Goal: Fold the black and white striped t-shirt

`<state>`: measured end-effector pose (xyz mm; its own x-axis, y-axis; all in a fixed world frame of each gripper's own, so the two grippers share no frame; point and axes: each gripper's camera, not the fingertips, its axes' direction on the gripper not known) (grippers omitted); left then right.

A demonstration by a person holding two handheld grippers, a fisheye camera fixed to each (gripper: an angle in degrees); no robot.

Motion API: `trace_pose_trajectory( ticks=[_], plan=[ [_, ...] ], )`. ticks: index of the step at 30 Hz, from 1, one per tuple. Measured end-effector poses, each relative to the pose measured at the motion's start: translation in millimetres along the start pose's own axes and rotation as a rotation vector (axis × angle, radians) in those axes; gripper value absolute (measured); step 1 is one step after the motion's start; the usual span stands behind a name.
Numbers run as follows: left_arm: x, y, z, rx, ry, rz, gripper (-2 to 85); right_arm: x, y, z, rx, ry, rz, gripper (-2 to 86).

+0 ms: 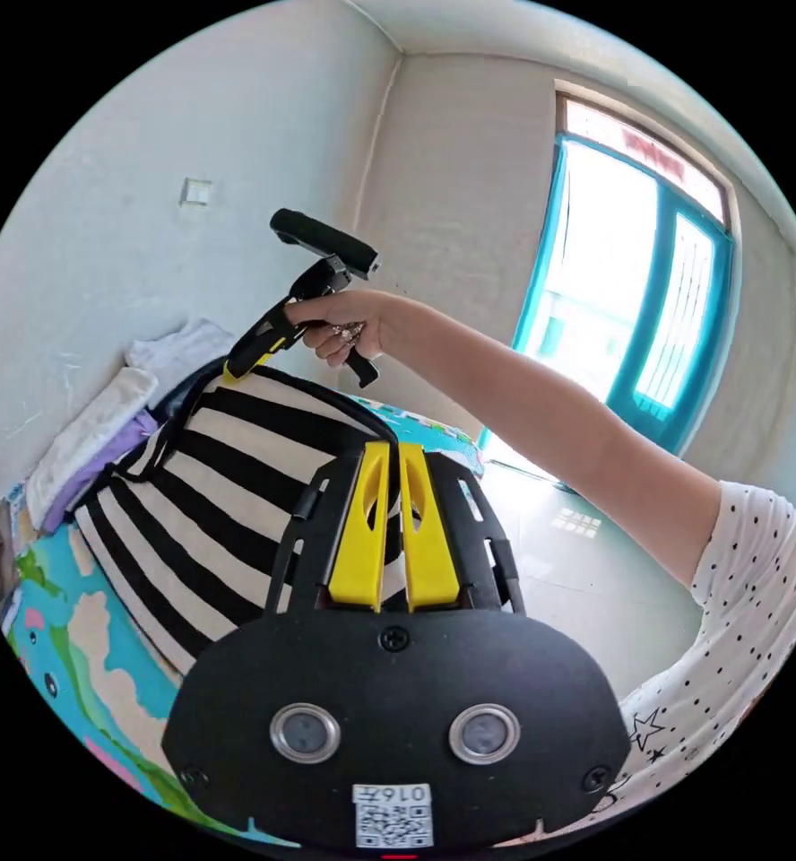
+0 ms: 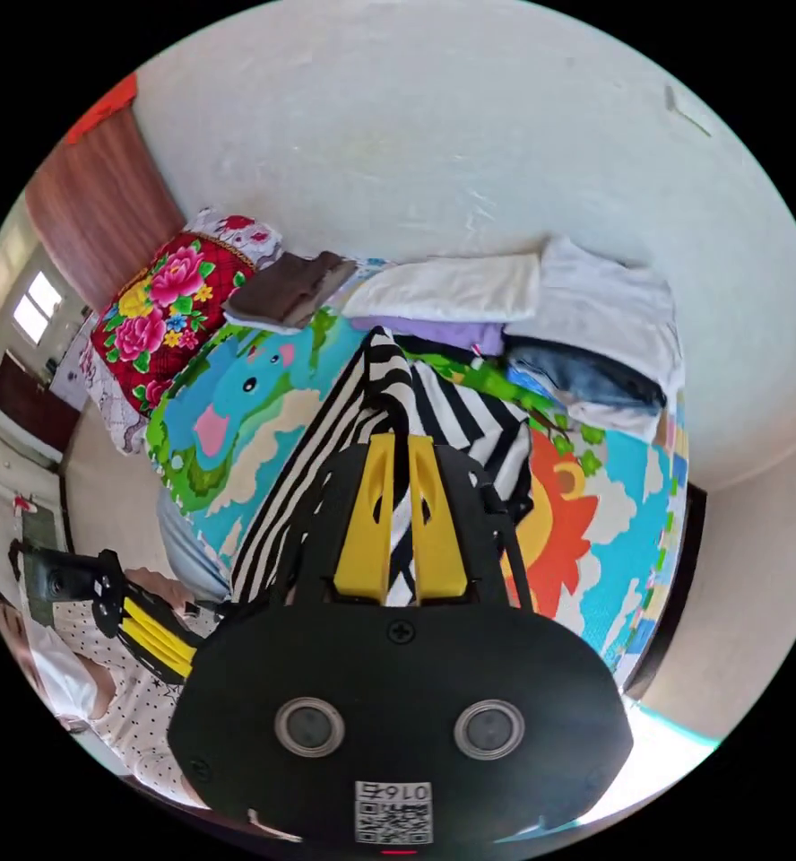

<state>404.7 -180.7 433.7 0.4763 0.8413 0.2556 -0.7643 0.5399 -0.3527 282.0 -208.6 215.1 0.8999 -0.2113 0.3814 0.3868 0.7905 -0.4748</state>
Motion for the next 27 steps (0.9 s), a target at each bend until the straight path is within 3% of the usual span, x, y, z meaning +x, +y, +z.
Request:
trace_pose_trajectory(
  ticks=[6, 10, 14, 20, 27],
  plan=[
    [10.4, 7.3, 119.0, -0.209, -0.014, -0.111, -0.9, 139.8, 86.5, 80.8, -0.178, 0.015, 0.198, 1.0],
    [29.1, -10.0, 113.8, -0.147, -0.08, -0.103, -0.9, 173.4, 113.5, 80.9, -0.101, -0.07, 0.193, 1.3],
    [45.6, -27.0, 112.4, -0.089, -0.12, -0.13, -0.8, 178.0, 128.7, 43.8, -0.027, -0.026, 0.135, 2.1],
    [52.8, -0.3, 106.1, 0.076, -0.16, -0.373, -0.7, 205.0, 173.9, 45.6, -0.027, 0.125, 0.297, 7.3],
    [111.8, 17.9, 95.3, 0.103, -0.022, -0.188, -0.6, 189.4, 255.9, -25.4, 0.236, 0.191, 0.258, 10.3]
  ],
)
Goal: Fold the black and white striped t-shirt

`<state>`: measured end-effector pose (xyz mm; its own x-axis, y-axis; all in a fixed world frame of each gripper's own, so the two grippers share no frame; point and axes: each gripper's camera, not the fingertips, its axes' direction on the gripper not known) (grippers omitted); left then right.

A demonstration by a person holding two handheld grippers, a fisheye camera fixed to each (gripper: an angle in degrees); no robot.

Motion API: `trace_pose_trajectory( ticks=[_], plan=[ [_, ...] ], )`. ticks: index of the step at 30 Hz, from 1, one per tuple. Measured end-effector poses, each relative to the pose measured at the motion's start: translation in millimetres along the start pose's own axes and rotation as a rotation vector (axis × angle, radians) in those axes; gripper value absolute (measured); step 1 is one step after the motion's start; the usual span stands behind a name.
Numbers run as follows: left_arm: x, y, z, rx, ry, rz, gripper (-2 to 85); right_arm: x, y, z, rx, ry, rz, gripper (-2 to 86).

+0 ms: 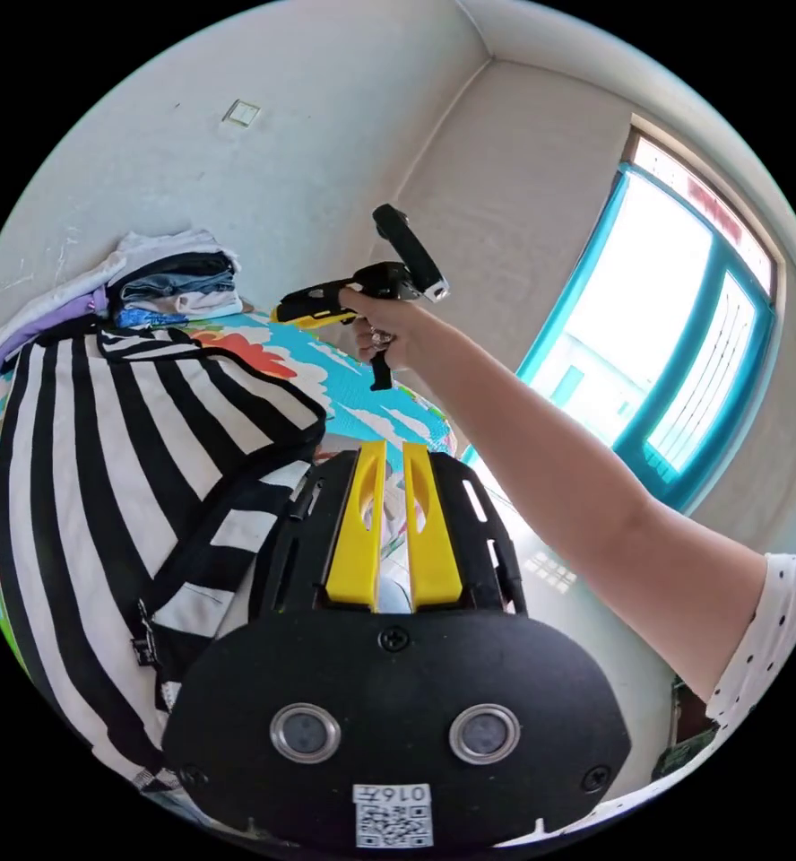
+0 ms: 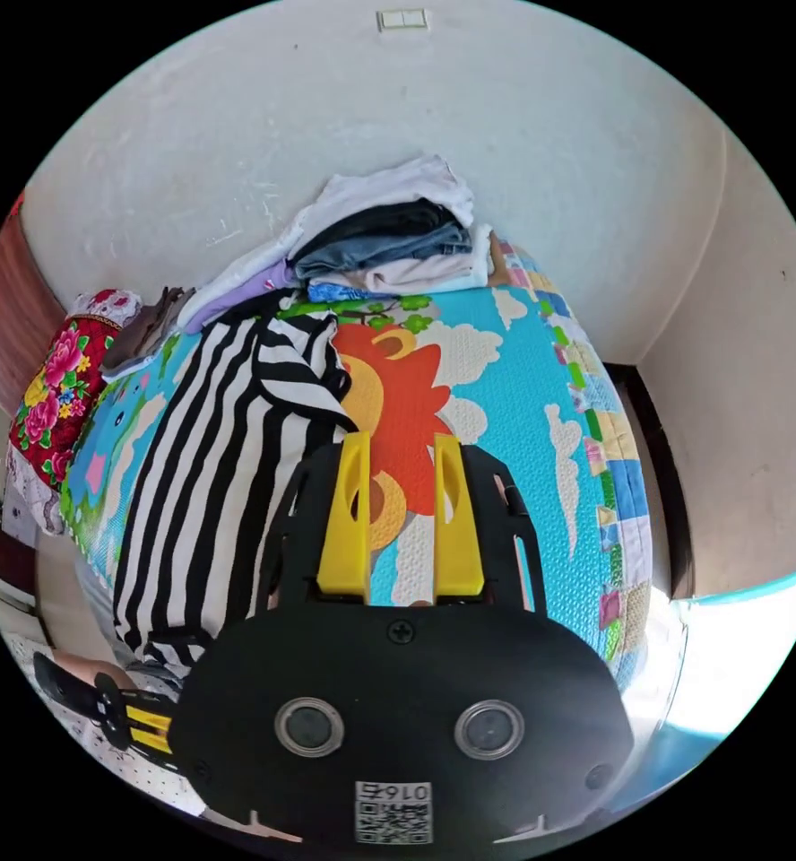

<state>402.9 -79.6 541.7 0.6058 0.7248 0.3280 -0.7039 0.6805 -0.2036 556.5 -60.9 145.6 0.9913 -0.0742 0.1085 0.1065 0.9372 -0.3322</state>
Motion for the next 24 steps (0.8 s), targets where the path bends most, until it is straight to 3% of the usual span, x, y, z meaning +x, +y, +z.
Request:
trace_pose_trajectory(
  ticks=[5, 11, 19, 24],
  plan=[
    [-27.6, 18.4, -55.9, 0.005, 0.06, 0.064, 0.3, -32.7, 109.9, -76.9, 0.192, -0.064, -0.143, 9.3],
    [-99.8, 30.2, -107.9, -0.265, 0.111, 0.051, 7.7, -108.1, 189.2, -73.0, 0.254, -0.203, -0.423, 11.6],
    [-131.6, 91.1, -154.7, -0.257, 0.005, -0.004, 8.7, -127.9, 169.2, -27.4, -0.1, -0.389, -0.93, 13.2],
    [-128.6, 112.2, -154.5, -0.238, 0.046, 0.012, 8.8, -98.8, 153.1, -13.6, -0.282, -0.602, -0.924, 11.2]
  ],
)
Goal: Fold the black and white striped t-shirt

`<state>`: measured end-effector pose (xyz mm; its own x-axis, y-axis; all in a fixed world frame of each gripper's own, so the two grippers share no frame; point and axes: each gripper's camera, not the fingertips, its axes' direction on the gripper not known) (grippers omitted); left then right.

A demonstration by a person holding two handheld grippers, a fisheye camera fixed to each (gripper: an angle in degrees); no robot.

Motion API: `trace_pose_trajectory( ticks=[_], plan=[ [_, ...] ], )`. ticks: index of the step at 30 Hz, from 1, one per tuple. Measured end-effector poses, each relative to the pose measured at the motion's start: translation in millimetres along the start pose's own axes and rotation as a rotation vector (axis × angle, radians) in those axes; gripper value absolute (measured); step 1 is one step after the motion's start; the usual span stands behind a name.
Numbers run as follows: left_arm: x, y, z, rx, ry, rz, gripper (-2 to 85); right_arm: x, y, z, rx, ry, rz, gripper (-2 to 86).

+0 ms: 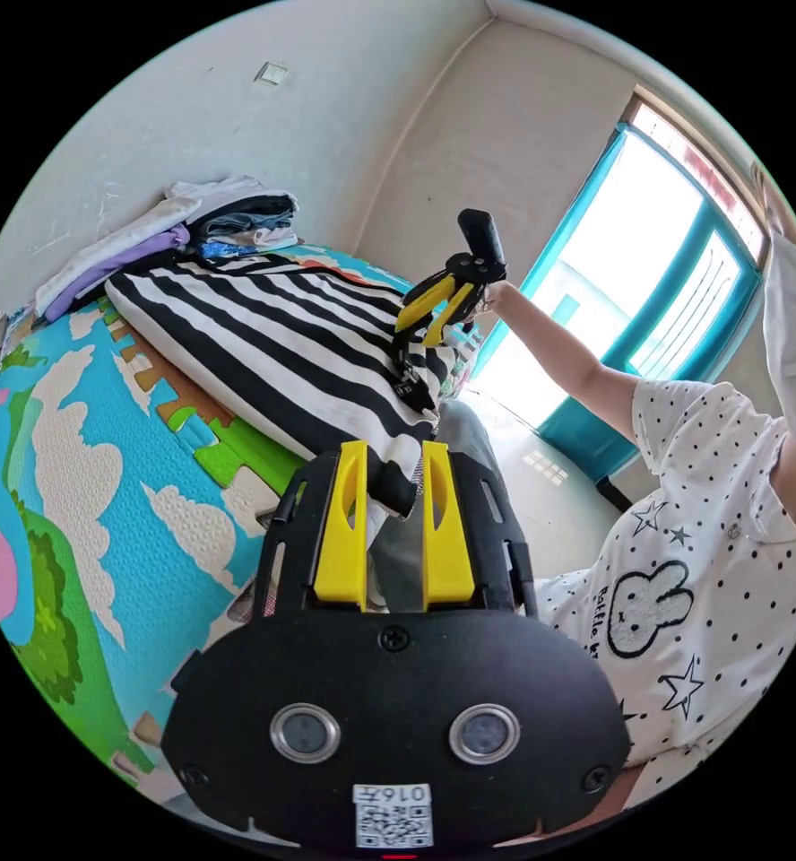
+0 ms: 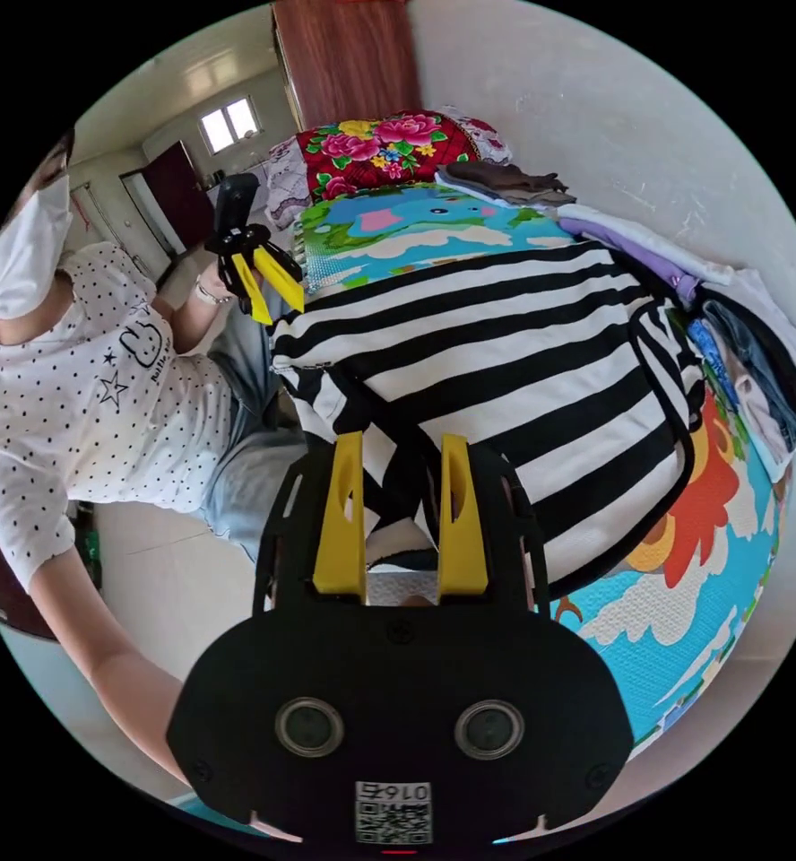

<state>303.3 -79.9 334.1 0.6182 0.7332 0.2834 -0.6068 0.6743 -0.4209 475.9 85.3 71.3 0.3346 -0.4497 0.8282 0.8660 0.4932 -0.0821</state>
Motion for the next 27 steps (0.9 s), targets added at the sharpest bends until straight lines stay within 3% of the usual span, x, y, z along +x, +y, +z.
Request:
trace_pose_trajectory(
  ticks=[5, 15, 21, 25, 27],
  plan=[
    [-3.1, 11.8, 5.7, 0.02, 0.026, 0.002, 8.7, -18.5, 17.2, -4.1, 0.001, -0.043, -0.052, 3.3],
    [-10.7, 43.0, 20.9, 0.034, 0.031, 0.001, 8.8, -97.5, 78.5, 12.6, -0.126, -0.019, -0.103, 1.5],
    [-15.6, 58.6, 35.8, 0.014, -0.017, -0.027, 8.6, -124.2, 111.3, -10.1, 0.284, 0.225, 0.132, 6.7],
    [-19.4, 69.8, 36.7, 0.037, -0.025, -0.049, 8.5, -155.6, 110.7, 15.6, 0.295, 0.382, 0.095, 9.6],
    [-23.5, 78.4, 34.0, 0.046, -0.015, -0.067, 8.8, -165.5, 108.3, 30.8, 0.283, 0.366, 0.079, 9.3]
  ],
)
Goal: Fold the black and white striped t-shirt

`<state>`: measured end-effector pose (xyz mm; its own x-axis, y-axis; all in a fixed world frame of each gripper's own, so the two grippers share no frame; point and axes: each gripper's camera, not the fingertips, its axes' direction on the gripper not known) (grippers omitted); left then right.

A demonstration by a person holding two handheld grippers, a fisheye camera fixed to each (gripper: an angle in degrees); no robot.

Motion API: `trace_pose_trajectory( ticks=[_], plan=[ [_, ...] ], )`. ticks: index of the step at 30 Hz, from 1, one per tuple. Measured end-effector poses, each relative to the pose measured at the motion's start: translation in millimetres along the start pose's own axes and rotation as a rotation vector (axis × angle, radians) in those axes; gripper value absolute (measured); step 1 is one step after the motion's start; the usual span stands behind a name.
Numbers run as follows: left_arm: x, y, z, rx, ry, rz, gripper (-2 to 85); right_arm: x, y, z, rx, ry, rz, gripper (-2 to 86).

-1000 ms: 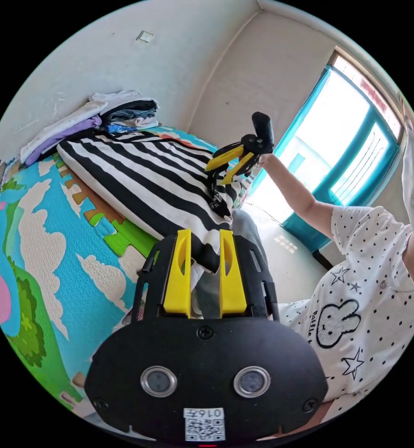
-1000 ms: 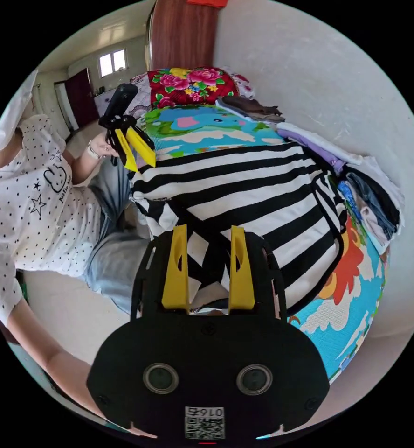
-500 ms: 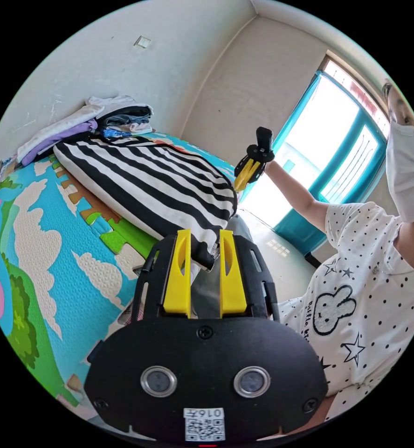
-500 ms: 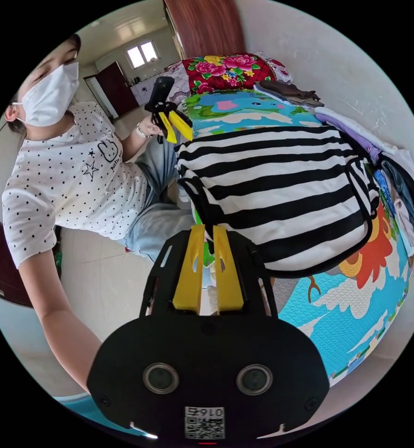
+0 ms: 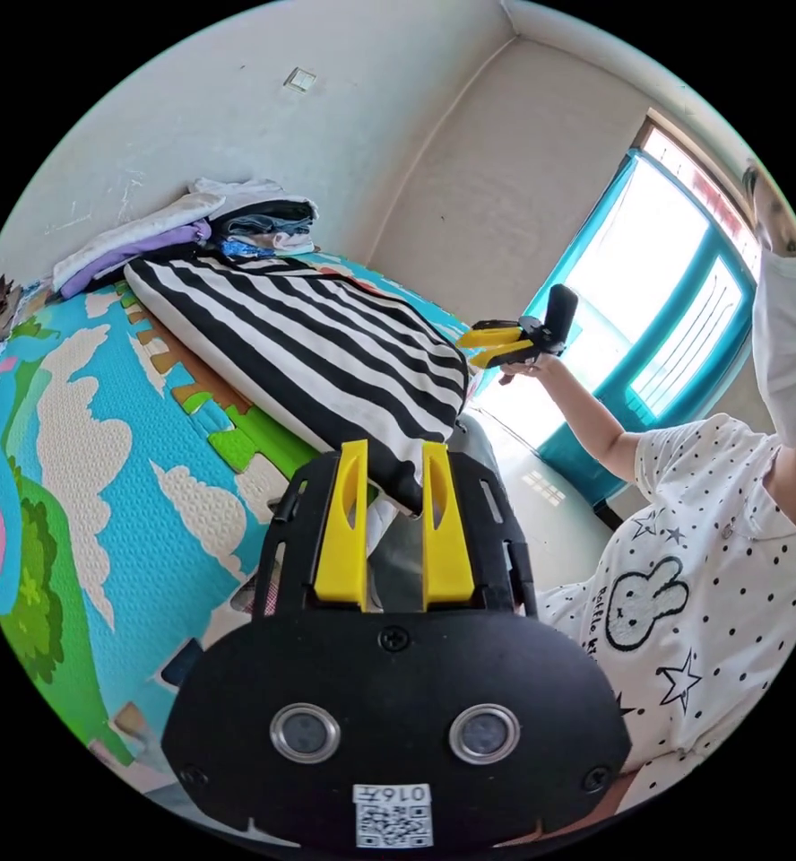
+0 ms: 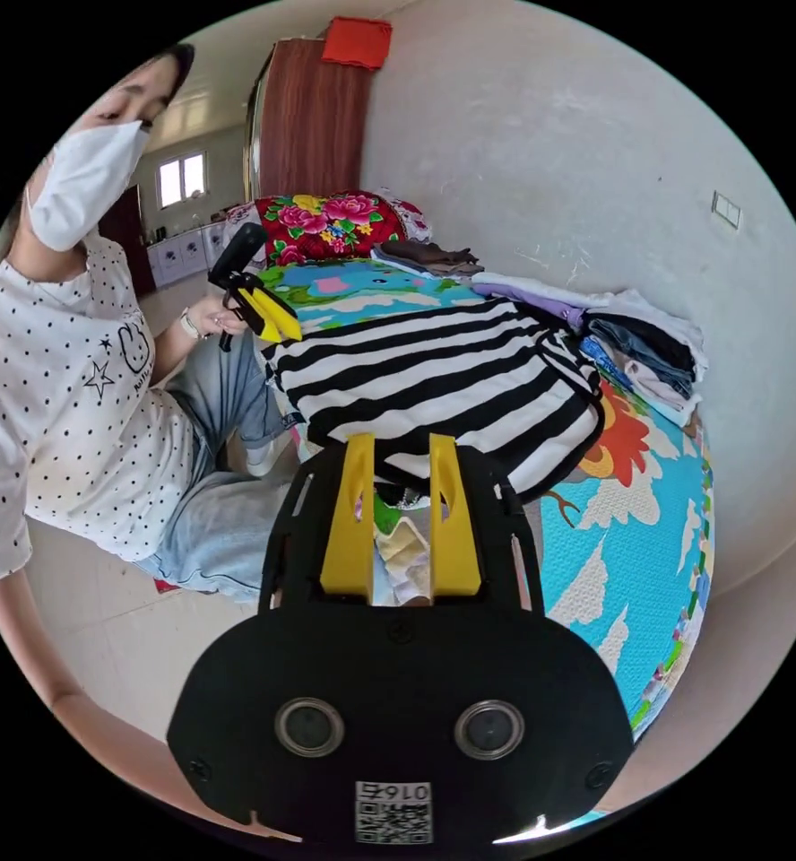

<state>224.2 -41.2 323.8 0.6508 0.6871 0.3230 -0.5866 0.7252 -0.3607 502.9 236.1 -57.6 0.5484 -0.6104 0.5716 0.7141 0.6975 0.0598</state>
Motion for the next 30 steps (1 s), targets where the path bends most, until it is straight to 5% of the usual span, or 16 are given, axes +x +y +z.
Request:
trace_pose_trajectory(
  ticks=[3, 19, 25, 30],
  plan=[
    [-6.5, 14.7, -4.6, -0.008, -0.043, -0.032, 9.0, -16.2, 11.9, 20.6, -0.104, -0.047, 0.012, 9.5],
    [-9.8, 67.0, 42.7, -0.073, 0.011, -0.105, 7.6, -132.7, 56.1, -25.9, 0.274, 0.104, 0.107, 8.3],
    [-2.0, 88.4, 44.5, -0.037, -0.027, -0.088, 6.1, -194.5, 40.1, 9.0, 0.283, 0.197, 0.107, 6.8],
    [-4.9, 107.7, 33.0, -0.056, -0.094, -0.079, 6.9, -239.7, 16.0, 62.8, 0.266, 0.061, 0.222, 6.1]
  ],
)
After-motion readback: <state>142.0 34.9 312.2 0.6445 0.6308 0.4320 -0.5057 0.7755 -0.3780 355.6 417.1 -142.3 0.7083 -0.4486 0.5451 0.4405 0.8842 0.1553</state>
